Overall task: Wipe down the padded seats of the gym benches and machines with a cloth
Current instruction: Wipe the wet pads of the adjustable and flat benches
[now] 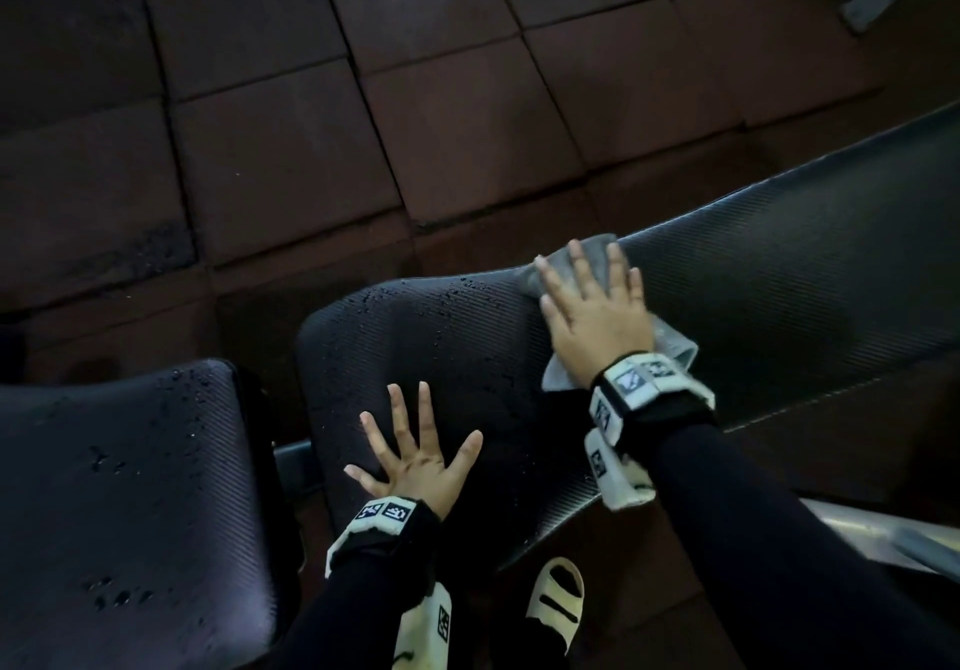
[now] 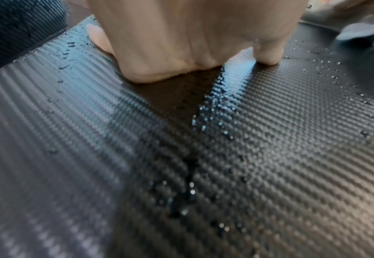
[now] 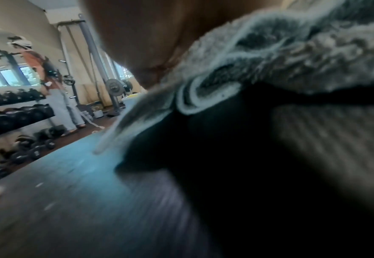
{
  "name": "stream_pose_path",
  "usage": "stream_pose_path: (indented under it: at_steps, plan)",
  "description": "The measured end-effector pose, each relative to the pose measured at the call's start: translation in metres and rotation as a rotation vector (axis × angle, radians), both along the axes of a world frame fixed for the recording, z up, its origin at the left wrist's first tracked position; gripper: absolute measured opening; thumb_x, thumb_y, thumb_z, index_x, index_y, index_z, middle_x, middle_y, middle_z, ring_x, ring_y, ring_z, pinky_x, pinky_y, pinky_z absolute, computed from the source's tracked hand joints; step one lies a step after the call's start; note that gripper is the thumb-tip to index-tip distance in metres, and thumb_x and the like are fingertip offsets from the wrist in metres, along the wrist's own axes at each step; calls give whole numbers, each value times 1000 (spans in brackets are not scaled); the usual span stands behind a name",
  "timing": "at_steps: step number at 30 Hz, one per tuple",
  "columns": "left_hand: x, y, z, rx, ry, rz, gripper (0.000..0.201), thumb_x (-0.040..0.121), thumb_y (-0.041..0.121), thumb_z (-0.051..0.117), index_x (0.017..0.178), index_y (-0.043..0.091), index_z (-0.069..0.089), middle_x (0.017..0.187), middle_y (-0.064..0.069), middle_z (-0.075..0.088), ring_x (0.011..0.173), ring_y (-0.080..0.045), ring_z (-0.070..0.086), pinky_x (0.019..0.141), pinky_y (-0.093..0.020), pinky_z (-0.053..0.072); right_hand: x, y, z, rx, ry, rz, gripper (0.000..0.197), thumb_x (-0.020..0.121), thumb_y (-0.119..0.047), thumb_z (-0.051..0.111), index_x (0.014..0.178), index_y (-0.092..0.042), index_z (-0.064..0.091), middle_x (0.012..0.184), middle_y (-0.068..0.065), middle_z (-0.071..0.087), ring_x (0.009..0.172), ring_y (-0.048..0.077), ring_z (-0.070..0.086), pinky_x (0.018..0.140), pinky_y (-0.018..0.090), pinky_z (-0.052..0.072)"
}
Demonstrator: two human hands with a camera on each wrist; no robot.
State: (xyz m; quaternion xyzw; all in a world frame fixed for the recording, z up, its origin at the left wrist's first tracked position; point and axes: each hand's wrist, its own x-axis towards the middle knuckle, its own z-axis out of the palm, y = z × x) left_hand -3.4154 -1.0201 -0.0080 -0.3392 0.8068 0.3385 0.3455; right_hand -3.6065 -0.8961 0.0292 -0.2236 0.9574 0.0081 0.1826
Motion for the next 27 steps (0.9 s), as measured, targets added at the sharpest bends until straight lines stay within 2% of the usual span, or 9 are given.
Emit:
stream_pose_path:
  at_steps: [3, 5, 8, 11, 14, 17, 20, 24, 27]
  plan:
    - [-1, 1, 0, -7, -10, 1, 84, 70, 82, 16, 127, 52, -39, 129, 25, -57, 119, -18, -55, 102, -68, -18, 43, 12, -10, -61, 6, 164, 49, 95, -45, 28, 143, -46, 23, 155, -4, 20, 145, 30, 4, 115, 48, 5]
    - [-1, 0, 0, -7, -12, -3, 84, 70, 81, 16, 126, 53, -40, 129, 25, -58, 120, -19, -54, 102, -67, -18, 66, 37, -12, -64, 1, 209, 49, 92, -43, 31, 141, -46, 29, 153, -4, 26, 143, 28, 12, 113, 47, 10]
    - [-1, -1, -1, 4, -26, -8, 84, 74, 81, 20, 124, 52, -42, 127, 24, -59, 120, -20, -54, 102, -68, -19, 79, 81, -7, -20, 6, 148, 53, 92, -42, 29, 143, -49, 18, 154, -6, 19, 143, 25, 7, 113, 47, 8]
    - [-1, -1, -3, 4, -26, -13, 83, 82, 78, 24, 125, 52, -42, 126, 23, -60, 119, -21, -55, 102, -68, -19, 58, 103, 5, 21, 29, 12, 53, 95, -42, 23, 144, -50, 7, 155, -6, 5, 143, 26, 0, 112, 49, 8]
    - [-1, 0, -4, 4, -15, -11, 83, 82, 77, 25, 127, 52, -40, 128, 24, -59, 118, -19, -56, 102, -67, -19, 17, 93, 9, 19, 66, -154, 49, 99, -40, 23, 143, -50, 5, 157, -6, -3, 144, 29, -7, 114, 49, 2]
    - [0, 0, -6, -14, -10, -9, 83, 81, 78, 25, 126, 53, -40, 129, 24, -58, 115, -17, -58, 102, -67, -19, -19, 61, 10, 11, 60, -214, 48, 100, -42, 20, 146, -47, 6, 158, -6, -5, 144, 32, -11, 115, 48, -3]
    - [1, 1, -7, -19, -3, -1, 83, 79, 79, 23, 126, 53, -40, 129, 25, -57, 114, -17, -58, 101, -67, -20, -22, 22, 5, 21, 50, -127, 50, 99, -43, 21, 146, -45, 4, 158, -6, -5, 143, 33, -12, 114, 48, -6]
    - [2, 2, -6, -44, 21, 19, 84, 65, 90, 11, 122, 57, -42, 130, 27, -56, 114, -14, -60, 101, -66, -21, 10, 2, -7, -19, 45, 86, 53, 99, -40, 25, 147, -43, 5, 158, -5, -3, 143, 31, -15, 113, 45, -11]
    - [2, 4, -7, -49, 23, 39, 84, 71, 84, 19, 127, 56, -37, 130, 27, -55, 121, -16, -56, 102, -66, -21, 34, 19, -13, -58, 40, 244, 52, 94, -38, 29, 145, -42, 21, 156, -4, 15, 144, 30, -3, 114, 43, -7]
